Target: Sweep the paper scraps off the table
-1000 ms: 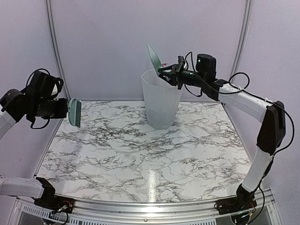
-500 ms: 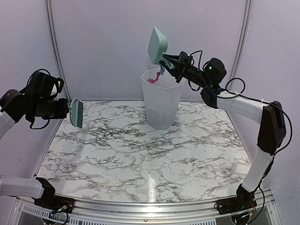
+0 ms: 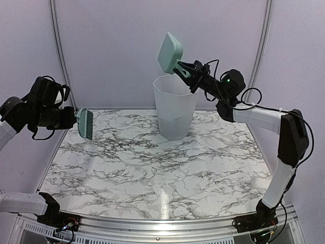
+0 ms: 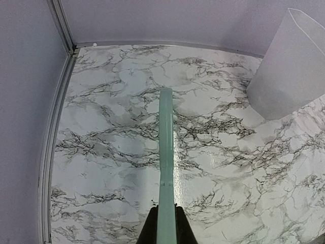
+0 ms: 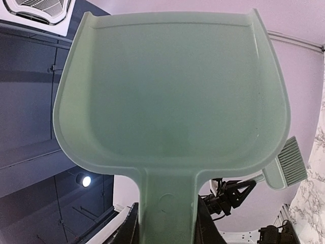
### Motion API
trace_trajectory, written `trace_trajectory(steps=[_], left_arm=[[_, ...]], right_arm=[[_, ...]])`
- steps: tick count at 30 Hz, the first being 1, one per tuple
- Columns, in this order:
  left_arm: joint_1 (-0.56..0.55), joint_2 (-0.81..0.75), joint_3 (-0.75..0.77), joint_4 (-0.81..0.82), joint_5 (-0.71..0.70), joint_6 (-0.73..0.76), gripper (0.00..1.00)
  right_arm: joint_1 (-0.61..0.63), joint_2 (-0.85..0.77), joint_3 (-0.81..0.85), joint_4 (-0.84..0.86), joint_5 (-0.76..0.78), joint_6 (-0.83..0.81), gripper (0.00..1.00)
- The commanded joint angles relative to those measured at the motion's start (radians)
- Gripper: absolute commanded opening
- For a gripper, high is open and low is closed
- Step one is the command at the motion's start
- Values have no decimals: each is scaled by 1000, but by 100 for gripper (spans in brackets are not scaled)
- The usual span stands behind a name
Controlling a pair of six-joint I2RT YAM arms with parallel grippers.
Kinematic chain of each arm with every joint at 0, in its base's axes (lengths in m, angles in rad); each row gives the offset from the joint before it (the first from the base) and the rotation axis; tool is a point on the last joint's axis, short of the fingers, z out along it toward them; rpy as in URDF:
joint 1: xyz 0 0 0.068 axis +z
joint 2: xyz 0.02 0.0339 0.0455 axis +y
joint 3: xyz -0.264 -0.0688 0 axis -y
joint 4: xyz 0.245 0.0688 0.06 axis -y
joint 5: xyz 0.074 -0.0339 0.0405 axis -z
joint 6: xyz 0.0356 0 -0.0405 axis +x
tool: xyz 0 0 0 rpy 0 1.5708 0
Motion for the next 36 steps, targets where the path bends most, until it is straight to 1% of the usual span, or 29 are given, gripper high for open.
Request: trace_trajectory(steps=[1,3,5,7,10,12,14,17,19,23,26,31,36], left_arm=[[5,-2,36,5,10,-14,0],[5,8,54,4,14,-14,0],[5,13,69,5,11,-19,0],[5,11,65,11,6,-34,0],[5,1,21,35,12,-65,0],[5,-11,-16,59,16,-90,0],[5,-26,-62,86,25,-111,0],[5,-47,-142,129,46,-138,0],[5,-56,-193,159,66,-153,0],[5,-67,-299,221,112,-180,0],[5,-64,-365,269,130,-189,0],[0,-41,-480,374,199,-225,0],[-4,-13,-565,447,219,-258,0]], right_arm=[[-5,-10,66,-44,-60,-117,0],[-5,-33,87,-180,-87,-258,0],[-5,-64,117,-362,-96,-422,0],[-5,-95,187,-629,-79,-657,0],[-5,-129,335,-1092,45,-1040,0],[-5,-172,380,-1281,178,-1268,0],[-4,-238,344,-1382,278,-1402,0],[-2,-355,222,-1444,439,-1530,0],[-1,-443,121,-1465,538,-1571,0],[-1,-635,-139,-1460,749,-1552,0],[-1,-763,-365,-1450,875,-1491,0],[-1,-855,-628,-1380,899,-1416,0],[0,-838,-799,-1242,866,-1396,0]])
